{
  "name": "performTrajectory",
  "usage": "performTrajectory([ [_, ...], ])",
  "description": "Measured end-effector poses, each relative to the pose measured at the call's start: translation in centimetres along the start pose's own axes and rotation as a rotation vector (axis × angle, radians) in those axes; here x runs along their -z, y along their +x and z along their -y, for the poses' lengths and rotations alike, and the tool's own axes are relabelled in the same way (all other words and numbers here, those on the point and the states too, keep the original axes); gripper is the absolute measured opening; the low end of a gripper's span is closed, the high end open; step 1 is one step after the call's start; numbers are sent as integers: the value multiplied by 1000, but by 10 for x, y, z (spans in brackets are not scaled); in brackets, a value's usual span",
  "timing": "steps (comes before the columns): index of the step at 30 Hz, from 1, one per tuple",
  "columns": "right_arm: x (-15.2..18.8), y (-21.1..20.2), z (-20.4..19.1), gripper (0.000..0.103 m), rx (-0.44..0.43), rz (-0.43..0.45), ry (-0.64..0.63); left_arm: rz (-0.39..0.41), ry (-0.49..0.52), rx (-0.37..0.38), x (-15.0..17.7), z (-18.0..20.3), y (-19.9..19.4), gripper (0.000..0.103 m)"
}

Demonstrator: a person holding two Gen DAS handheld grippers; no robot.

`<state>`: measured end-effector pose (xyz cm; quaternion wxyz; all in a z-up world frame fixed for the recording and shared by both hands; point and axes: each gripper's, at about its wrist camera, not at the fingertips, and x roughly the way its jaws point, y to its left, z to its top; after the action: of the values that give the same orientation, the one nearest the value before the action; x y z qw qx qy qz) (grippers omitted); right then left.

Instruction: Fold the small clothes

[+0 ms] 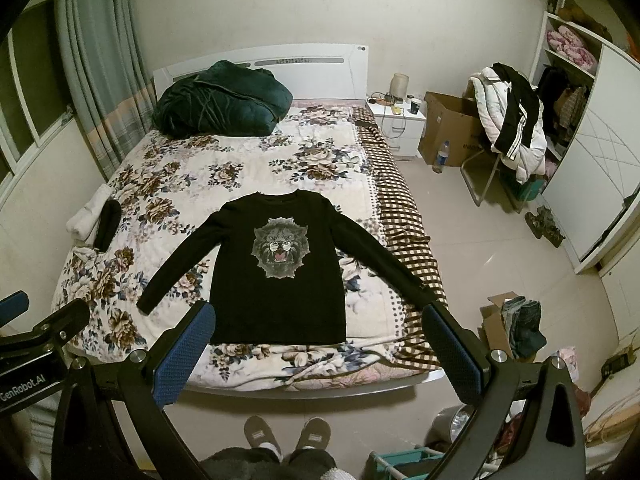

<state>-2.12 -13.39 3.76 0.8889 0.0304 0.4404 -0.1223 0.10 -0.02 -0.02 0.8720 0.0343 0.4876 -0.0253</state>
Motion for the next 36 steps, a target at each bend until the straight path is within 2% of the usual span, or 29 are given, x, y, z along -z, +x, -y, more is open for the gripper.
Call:
performTrajectory([
  [14,0,-1,1,103,-1,3,2,3,0,5,-3,0,-1,103],
  [21,-3,2,2,103,-2,4,0,7,-2,4,-21,10,0,103],
  [25,-2,4,3,103,-3,4,-1,8,-3,5,-21,11,0,103],
  [29,-13,7,7,103,-12,-7,0,19,-5,-6,-27,10,0,103],
  [31,-18,17,13,103,-17,-9,8,38,-17,-27,-33,13,8,103],
  [32,-33,20,14,103,-17,-10,14,42,-24,-34,-36,14,15,103],
  [36,-38,73,35,103,-21,-33,54,55,-55,-70,-50,23,50,103],
])
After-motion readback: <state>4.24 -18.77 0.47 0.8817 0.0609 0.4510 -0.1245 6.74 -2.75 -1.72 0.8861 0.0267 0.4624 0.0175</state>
